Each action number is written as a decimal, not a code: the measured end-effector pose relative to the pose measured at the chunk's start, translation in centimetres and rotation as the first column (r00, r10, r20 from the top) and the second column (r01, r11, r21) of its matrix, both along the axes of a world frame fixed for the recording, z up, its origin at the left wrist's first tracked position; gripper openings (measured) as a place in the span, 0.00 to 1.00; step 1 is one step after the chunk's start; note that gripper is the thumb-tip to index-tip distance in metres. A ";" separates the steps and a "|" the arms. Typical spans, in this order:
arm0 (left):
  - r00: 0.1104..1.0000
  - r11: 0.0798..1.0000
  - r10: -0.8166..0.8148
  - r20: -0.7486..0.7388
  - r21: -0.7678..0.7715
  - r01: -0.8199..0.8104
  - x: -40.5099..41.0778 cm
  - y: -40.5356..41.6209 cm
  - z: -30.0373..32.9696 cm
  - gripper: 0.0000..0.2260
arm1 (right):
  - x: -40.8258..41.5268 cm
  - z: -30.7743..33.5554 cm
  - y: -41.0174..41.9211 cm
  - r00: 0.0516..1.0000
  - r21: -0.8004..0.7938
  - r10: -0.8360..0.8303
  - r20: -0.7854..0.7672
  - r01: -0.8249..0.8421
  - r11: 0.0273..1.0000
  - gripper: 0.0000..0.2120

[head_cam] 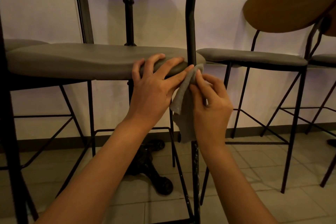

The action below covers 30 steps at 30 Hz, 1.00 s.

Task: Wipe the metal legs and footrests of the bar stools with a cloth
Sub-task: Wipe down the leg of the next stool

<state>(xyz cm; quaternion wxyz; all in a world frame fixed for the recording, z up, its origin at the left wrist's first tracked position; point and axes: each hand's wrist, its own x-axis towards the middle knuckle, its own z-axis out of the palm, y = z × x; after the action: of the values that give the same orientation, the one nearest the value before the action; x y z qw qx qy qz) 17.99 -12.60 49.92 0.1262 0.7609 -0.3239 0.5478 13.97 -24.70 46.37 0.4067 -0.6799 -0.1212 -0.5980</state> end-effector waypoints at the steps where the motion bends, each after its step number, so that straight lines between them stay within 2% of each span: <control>1: 1.000 1.000 0.000 0.001 0.000 0.000 0.0 0.0 0.0 0.17 | 0.0 -0.1 0.1 1.000 -0.007 -0.003 0.000 0.003 1.000 0.14; 11: 1.000 1.000 0.015 -0.012 -0.016 -0.015 -0.3 -0.3 0.1 0.19 | 0.0 -0.8 0.0 0.994 -0.065 -0.110 0.022 0.111 0.992 0.09; 16: 0.999 0.999 0.039 0.000 0.003 -0.039 -0.1 -0.2 -0.1 0.23 | -1.0 -3.7 -0.4 0.998 -0.072 -0.056 -0.031 0.053 0.996 0.09; 20: 0.999 0.999 0.043 0.001 0.003 -0.043 -0.2 -0.5 -0.2 0.22 | -1.5 -4.5 -0.7 0.997 -0.088 -0.060 -0.049 0.056 0.995 0.09; 25: 0.999 0.999 0.047 -0.007 -0.003 -0.047 -0.3 -0.6 -0.2 0.23 | -1.0 -3.3 -0.6 0.995 -0.127 -0.098 -0.030 0.093 0.988 0.15; 30: 0.999 0.999 0.025 -0.027 -0.024 -0.026 -0.4 -0.5 -0.2 0.20 | -0.1 -1.5 0.1 0.992 -0.152 -0.127 0.002 0.126 0.980 0.17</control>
<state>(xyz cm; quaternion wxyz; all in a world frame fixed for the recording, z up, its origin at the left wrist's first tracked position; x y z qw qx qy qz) 17.59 -13.13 49.74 0.1327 0.7706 -0.3058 0.5432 13.90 -24.58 44.90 0.3153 -0.7176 -0.1213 -0.6090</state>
